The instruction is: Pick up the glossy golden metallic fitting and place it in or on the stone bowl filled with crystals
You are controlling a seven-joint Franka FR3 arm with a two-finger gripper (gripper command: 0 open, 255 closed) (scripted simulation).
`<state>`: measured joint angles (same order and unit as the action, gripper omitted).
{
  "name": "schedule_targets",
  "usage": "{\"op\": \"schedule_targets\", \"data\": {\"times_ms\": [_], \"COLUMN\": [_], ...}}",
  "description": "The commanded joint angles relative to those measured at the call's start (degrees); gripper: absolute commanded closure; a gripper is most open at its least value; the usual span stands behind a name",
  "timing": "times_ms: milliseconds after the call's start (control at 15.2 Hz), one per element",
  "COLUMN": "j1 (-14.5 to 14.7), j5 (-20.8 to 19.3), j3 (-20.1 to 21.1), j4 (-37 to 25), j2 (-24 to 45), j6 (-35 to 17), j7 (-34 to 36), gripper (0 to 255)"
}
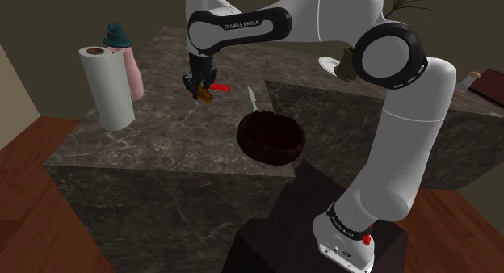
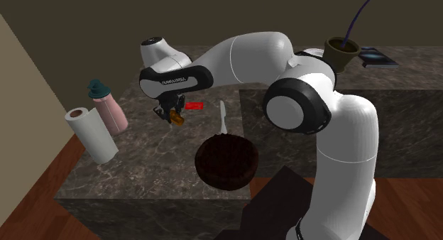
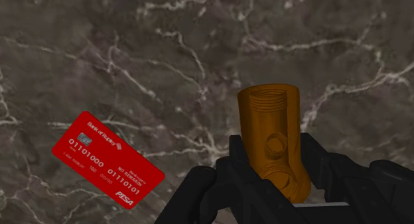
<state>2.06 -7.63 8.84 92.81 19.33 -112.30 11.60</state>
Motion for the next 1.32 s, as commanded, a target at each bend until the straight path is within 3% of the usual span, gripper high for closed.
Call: {"op": "schedule_targets", "data": {"times_ms": [0, 1254], "j1": [0.0, 0.42], "j5": [0.06, 0.56], "j3": [0.02, 0.27], "j4": [-0.53, -14.15], "j2": [-0.18, -0.9], "j6": [0.69, 14.97], "j7": [-0.08, -1.29], "gripper": [255, 255]}}
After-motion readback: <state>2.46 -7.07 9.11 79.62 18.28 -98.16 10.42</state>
